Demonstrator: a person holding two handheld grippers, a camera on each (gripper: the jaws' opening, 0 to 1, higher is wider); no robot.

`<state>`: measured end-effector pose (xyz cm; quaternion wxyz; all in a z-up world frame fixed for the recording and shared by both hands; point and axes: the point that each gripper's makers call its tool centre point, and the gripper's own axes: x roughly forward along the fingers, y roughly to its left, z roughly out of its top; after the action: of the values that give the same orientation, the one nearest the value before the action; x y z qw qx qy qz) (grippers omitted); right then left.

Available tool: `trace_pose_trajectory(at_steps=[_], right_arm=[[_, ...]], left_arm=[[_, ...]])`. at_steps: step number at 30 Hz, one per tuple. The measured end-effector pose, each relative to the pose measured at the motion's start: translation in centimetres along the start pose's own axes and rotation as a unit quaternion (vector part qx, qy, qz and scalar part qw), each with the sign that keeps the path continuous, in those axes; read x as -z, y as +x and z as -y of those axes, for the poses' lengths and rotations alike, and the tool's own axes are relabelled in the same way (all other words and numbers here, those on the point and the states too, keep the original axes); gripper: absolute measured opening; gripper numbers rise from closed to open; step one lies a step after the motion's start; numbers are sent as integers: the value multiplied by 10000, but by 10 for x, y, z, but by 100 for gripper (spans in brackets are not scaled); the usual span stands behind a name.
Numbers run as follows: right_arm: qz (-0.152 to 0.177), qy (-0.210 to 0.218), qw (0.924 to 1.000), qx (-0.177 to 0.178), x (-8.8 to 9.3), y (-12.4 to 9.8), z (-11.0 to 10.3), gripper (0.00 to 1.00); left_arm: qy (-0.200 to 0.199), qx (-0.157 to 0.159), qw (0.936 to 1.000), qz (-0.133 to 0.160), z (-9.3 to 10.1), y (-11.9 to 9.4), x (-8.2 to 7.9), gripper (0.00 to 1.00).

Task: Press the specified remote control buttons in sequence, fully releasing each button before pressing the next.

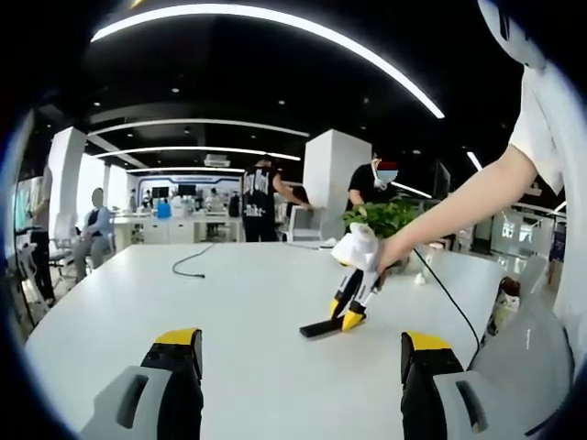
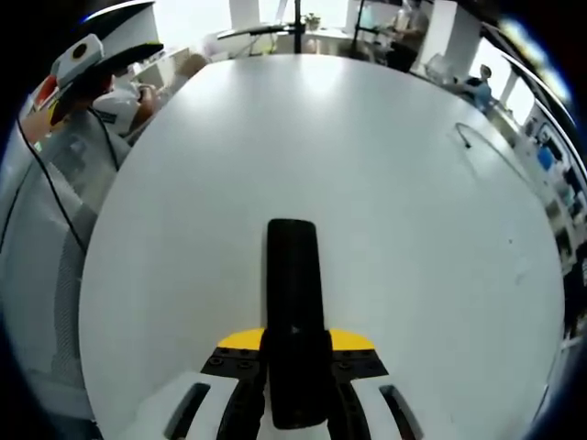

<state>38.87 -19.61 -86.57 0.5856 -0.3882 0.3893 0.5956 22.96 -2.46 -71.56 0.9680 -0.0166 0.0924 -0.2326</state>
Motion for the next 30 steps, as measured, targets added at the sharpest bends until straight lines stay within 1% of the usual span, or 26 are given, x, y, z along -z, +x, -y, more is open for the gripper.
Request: trace_pose_trajectory(at_steps=[11,30], right_arm=[[-15,12,10000,-3,0,0,4,21],[-73,30,10000,3,0,1,9,21]], left_arm=[[-18,-49,10000,6,-1,0,0,92],[-14,24,10000,-31,1,1,1,92]])
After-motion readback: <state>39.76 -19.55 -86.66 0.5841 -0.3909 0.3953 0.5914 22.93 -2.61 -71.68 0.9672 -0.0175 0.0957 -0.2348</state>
